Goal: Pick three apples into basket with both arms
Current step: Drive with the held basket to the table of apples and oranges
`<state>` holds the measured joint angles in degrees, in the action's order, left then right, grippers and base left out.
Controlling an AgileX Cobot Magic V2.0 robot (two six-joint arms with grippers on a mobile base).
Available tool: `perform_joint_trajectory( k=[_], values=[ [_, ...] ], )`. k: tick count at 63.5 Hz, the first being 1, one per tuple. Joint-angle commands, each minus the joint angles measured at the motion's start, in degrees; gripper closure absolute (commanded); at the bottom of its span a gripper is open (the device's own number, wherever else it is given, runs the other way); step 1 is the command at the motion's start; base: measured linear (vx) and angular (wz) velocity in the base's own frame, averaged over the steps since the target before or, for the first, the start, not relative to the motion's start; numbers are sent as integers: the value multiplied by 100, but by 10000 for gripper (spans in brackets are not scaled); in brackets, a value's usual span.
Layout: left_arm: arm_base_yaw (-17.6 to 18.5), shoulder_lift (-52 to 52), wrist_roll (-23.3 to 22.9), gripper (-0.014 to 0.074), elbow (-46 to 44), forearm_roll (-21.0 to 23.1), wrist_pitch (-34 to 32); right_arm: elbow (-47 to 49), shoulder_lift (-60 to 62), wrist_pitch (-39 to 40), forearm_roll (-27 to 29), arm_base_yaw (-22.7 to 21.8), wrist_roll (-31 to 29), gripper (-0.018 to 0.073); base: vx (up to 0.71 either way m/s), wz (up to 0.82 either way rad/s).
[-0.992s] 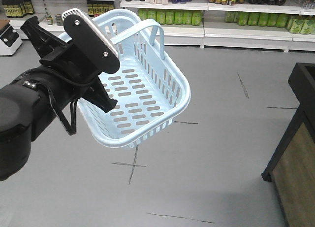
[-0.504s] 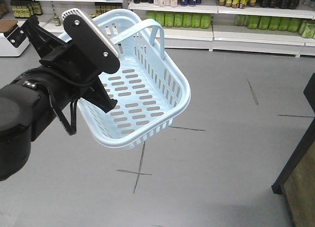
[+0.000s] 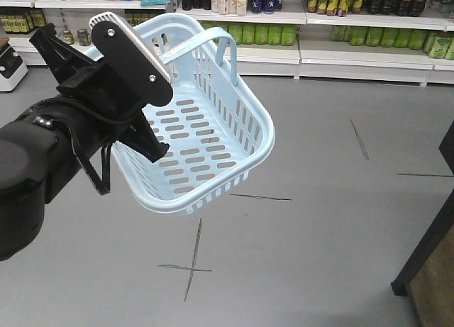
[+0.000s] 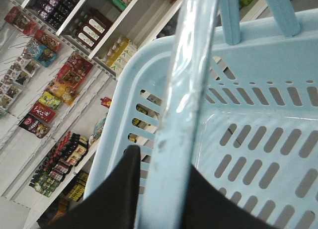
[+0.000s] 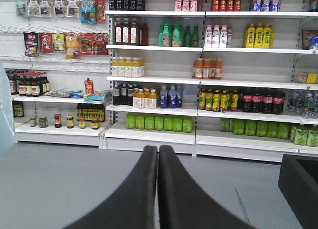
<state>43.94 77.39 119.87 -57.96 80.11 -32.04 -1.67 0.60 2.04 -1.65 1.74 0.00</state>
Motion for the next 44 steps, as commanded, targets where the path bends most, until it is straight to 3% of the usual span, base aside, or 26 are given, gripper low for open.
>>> perform_joint_trajectory(
  k=[1, 44],
  values=[
    [5, -240, -24, 603, -188, -262, -156, -70, 2, 430, -50, -15, 0, 568, 17, -8],
    [5, -240, -24, 603, -188, -262, -156, -70, 2, 430, -50, -15, 0, 568, 16, -16]
  ],
)
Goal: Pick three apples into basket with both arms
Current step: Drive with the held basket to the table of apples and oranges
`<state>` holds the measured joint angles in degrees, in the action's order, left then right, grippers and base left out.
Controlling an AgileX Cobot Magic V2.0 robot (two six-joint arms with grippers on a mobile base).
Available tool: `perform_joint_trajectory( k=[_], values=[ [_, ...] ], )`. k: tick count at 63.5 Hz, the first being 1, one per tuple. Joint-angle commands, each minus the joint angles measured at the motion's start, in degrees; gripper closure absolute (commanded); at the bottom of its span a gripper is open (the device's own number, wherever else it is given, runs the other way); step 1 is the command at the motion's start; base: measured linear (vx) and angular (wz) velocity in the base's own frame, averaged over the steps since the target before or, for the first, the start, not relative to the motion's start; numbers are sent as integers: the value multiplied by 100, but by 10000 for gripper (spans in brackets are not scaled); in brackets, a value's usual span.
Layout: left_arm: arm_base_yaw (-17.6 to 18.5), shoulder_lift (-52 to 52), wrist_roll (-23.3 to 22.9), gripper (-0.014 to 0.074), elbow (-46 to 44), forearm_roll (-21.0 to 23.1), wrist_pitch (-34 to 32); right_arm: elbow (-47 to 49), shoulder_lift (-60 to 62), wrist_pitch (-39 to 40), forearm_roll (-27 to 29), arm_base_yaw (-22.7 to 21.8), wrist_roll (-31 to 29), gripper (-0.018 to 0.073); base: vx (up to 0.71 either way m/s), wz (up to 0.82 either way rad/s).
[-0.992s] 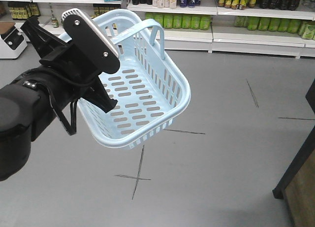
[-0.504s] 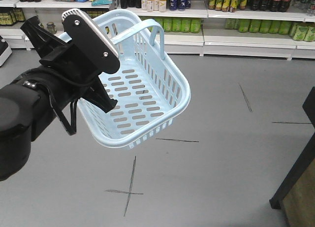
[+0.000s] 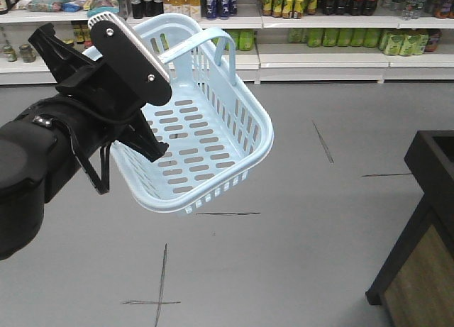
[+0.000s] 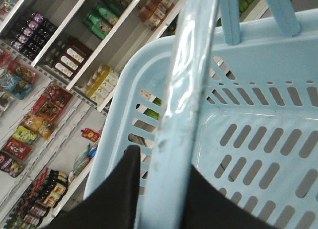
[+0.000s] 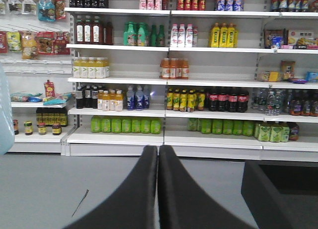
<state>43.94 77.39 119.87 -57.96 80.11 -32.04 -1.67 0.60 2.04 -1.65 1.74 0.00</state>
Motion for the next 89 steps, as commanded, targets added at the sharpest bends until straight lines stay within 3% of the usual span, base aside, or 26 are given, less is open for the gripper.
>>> perform_joint_trajectory(
  k=[1, 89],
  values=[
    [5, -240, -24, 603, -188, -262, -156, -70, 2, 430, -50, -15, 0, 568, 14, -27],
    [5, -240, -24, 603, -188, -262, -156, -70, 2, 430, -50, -15, 0, 568, 12, -44]
  ],
)
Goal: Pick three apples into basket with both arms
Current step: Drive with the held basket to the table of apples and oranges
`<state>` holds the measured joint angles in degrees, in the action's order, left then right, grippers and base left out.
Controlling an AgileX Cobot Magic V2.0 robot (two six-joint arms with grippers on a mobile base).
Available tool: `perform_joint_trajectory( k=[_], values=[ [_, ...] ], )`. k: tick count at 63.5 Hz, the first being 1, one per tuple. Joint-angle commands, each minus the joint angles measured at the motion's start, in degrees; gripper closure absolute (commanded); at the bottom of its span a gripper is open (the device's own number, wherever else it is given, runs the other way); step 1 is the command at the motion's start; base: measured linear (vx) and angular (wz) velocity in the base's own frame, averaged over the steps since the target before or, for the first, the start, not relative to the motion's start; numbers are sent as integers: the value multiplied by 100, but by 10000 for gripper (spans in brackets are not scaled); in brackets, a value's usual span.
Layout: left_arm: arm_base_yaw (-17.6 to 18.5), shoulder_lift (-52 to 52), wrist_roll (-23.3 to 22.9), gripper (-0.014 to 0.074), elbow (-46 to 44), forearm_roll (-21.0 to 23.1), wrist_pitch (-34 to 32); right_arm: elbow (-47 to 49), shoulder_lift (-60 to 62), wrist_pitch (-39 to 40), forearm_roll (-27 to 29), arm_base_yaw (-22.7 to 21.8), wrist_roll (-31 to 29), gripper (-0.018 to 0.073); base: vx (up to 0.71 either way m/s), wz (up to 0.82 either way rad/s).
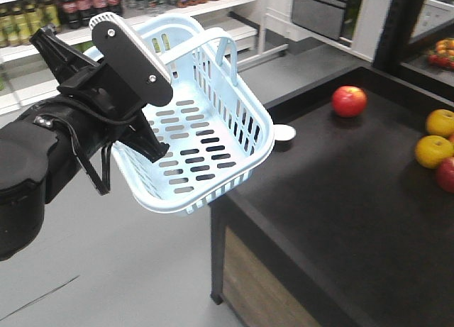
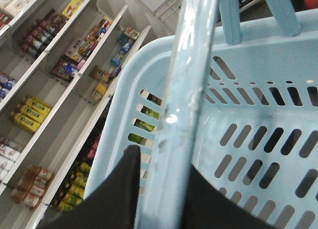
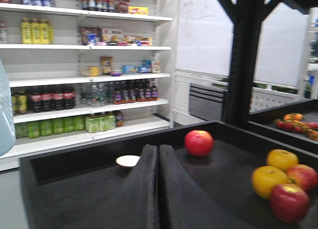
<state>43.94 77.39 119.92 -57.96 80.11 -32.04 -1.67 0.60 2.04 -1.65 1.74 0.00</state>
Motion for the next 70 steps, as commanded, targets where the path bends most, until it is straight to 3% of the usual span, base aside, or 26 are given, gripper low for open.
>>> perform_joint_trajectory(
  k=[1, 70],
  values=[
    [5, -240, -29, 603, -188, -262, -156, -70, 2, 430, -50, -15, 0, 568, 11, -44],
    [5, -187, -29, 603, -188, -257, -88, -70, -5, 430, -50, -58, 0, 568, 1, -28]
  ],
)
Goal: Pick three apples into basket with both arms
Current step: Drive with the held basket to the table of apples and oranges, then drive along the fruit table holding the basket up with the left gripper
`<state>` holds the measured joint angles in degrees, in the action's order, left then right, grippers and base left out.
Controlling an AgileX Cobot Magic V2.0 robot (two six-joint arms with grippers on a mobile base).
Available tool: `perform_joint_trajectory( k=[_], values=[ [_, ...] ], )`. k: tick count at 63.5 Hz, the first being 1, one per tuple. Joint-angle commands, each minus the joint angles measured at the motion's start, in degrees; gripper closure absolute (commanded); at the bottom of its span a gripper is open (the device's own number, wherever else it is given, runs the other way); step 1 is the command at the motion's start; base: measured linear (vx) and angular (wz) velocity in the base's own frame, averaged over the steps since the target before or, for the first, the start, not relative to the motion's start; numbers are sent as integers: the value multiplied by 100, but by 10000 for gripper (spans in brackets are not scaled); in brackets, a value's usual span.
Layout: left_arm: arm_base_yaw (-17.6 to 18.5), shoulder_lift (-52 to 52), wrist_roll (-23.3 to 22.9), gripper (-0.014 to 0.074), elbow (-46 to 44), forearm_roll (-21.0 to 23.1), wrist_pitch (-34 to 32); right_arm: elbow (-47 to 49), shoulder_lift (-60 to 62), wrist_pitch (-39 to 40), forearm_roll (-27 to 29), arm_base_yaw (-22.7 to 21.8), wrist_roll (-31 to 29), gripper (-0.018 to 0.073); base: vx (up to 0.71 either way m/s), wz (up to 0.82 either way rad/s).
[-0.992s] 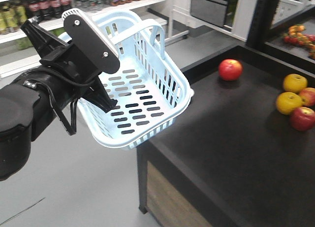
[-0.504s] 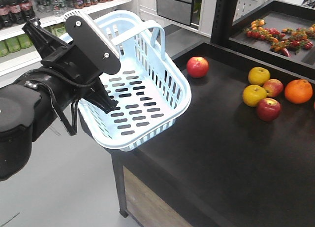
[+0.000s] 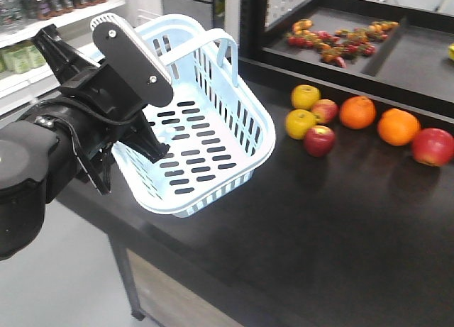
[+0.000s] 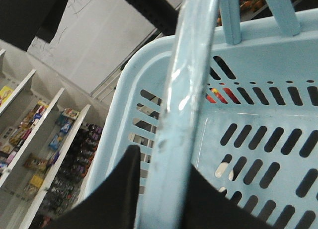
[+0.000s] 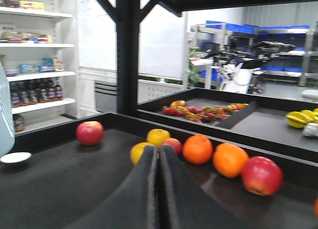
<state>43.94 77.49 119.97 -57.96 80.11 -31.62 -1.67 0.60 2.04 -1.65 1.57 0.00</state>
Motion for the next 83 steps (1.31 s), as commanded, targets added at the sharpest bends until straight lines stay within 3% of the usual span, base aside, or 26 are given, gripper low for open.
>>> perform_joint_trajectory(
  k=[1, 40, 83],
  values=[
    [5, -197, -34, 603, -188, -257, -130, -70, -5, 430, -50, -41, 0, 568, -3, -44],
    [5, -197, -34, 603, -188, -257, -136, -70, -5, 430, -50, -41, 0, 568, -3, -41],
    [5, -197, -34, 603, -188, -257, -23, -70, -5, 430, -50, -41, 0, 568, -1, -4]
  ],
)
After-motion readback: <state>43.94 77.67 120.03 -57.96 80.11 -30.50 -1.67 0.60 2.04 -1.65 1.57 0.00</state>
